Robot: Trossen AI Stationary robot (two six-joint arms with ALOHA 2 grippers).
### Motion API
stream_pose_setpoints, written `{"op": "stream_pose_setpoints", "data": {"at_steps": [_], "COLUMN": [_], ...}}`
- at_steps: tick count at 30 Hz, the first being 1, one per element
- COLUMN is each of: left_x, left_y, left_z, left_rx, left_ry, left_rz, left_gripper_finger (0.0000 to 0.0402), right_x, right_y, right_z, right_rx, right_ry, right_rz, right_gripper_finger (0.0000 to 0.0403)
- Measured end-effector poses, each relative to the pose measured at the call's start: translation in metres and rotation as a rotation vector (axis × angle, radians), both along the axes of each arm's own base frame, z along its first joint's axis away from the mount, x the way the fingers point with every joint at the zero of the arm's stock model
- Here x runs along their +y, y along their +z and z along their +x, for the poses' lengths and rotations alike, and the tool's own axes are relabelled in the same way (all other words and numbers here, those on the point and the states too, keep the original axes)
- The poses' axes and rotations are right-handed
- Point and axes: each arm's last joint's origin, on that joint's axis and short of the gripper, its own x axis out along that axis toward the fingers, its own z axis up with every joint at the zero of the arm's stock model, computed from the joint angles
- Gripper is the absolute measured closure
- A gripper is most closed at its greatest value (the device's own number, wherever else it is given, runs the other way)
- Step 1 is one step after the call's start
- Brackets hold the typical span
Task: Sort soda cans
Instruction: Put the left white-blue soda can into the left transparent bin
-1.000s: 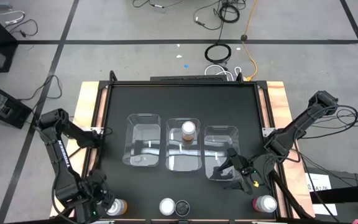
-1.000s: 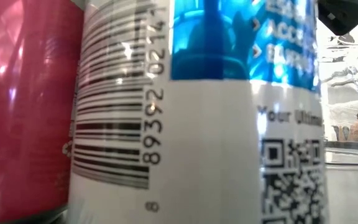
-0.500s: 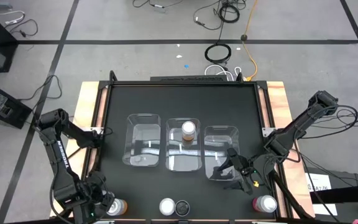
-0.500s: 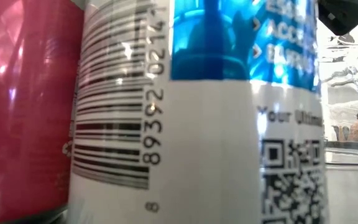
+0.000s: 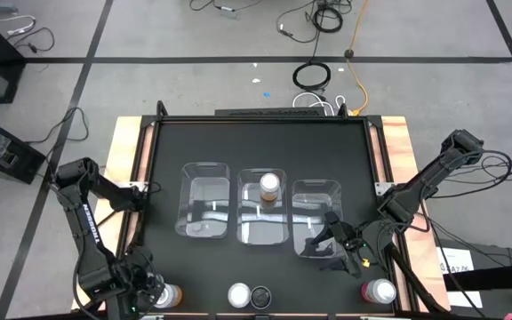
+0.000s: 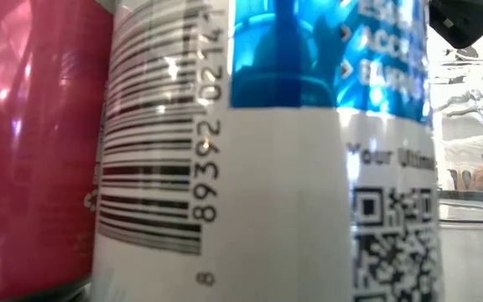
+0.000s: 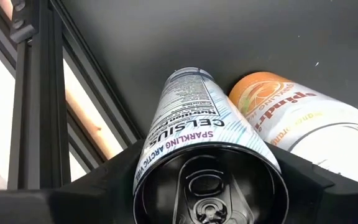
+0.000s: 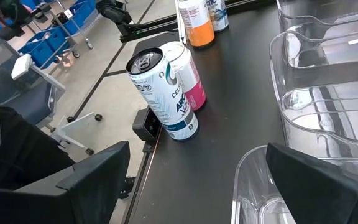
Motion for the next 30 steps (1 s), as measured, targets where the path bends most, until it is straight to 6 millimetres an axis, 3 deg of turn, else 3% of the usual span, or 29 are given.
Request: {"op": "stream_pose_setpoints", "data": {"at_steps": [7,14,21,30], "left_x": [0.002,0.020,0.050,0.100], "left_y": [0.006,0.031,0.059,0.096], "left_z": [-0.001,-0.005,-0.010,-0.013], "left_rx": [-0.001,-0.018,-0.105,-0.370], "left_ry": [0.003,0.015,0.017,-0.085], "left_rz": [-0.003,-0.023,-0.057,-0.074], "left_gripper_finger": [0.0121,0.0122,0.0123,0.0123], "right_x": [0.000,0.000,0.000,-0.001], "right_y": [0.000,0.000,0.000,0.002], "right_z": [0.000,0.000,0.000,0.001], "right_rx": [0.000,0.000,-0.001,-0.026], "right_ry": [0.000,0.000,-0.001,-0.042], "right_rz": [0.000,0.000,0.000,0.009], "right_gripper_finger": [0.0032,0.0032,0.0032,0.0032]}}
